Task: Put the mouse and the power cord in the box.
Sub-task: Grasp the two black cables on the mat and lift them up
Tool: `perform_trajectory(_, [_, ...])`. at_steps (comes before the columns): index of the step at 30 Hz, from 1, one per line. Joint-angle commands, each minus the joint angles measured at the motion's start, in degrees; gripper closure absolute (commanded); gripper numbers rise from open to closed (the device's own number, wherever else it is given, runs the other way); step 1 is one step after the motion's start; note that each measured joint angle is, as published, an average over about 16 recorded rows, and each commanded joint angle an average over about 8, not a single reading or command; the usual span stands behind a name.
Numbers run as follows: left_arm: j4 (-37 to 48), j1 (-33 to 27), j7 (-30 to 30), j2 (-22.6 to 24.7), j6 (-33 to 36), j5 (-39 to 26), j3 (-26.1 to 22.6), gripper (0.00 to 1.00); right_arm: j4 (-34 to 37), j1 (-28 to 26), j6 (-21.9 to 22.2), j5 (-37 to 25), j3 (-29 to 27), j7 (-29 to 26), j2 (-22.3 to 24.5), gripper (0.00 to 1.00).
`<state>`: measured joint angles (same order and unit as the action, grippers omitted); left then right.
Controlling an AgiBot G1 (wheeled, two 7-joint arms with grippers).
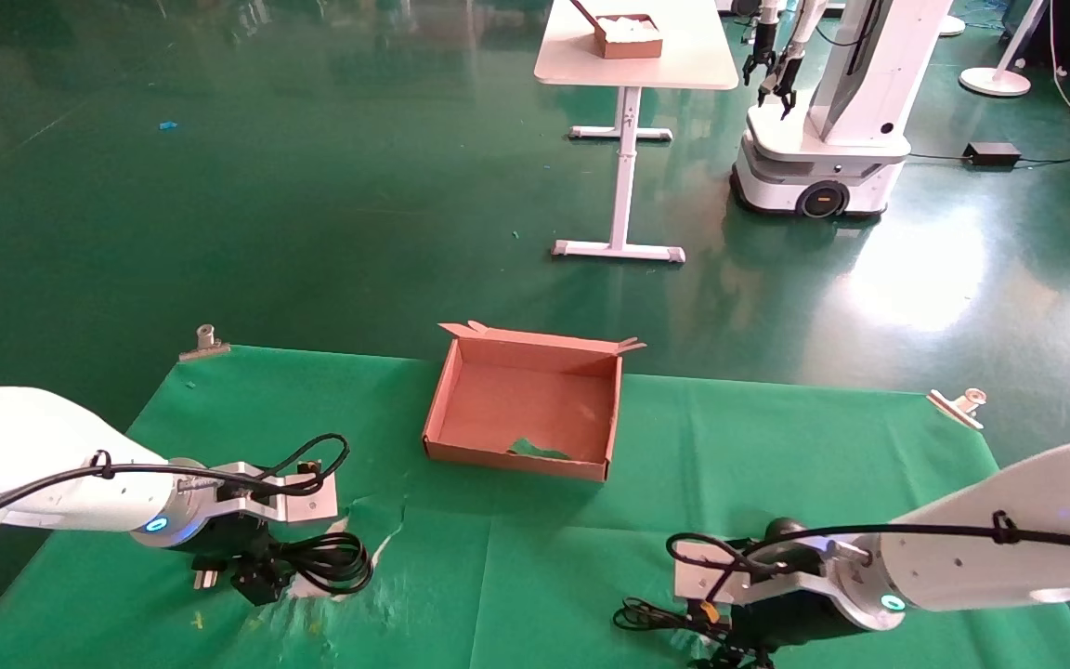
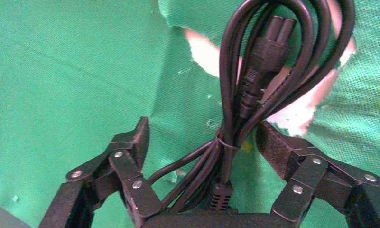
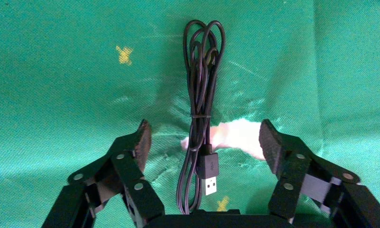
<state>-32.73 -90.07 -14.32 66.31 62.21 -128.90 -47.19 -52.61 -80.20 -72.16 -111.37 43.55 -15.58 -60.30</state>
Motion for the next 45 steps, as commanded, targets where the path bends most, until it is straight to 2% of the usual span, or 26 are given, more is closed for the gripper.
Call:
perform_trajectory(1, [0.0,0.0,0.0,0.0,0.0,0.0,0.0,1.00,0.0,0.0,-0.1,0.1,0.0,0.0,0.0,1.00])
perform_trajectory(36, [-0.1,0.0,-0.2,-0.1,0.0,-0.1,0.0,1.00,-0.2,0.0,-0.3,0.4,-0.2,-0.1,0.2,1.00])
perform_trajectory(42, [0.8,-2.2,-1.9,-0.7,1.1,-0.4,0.3,1.00,-0.3,-0.1,-0.4,0.6,-0.3,-0.1,0.4,1.00])
perform_trajectory(45, [0.8,-4.2,-1.4,-1.7,3.2,1.3,1.4,1.00,-1.2,-0.3,-0.8,1.5,-0.8,-0.2,1.1,1.00])
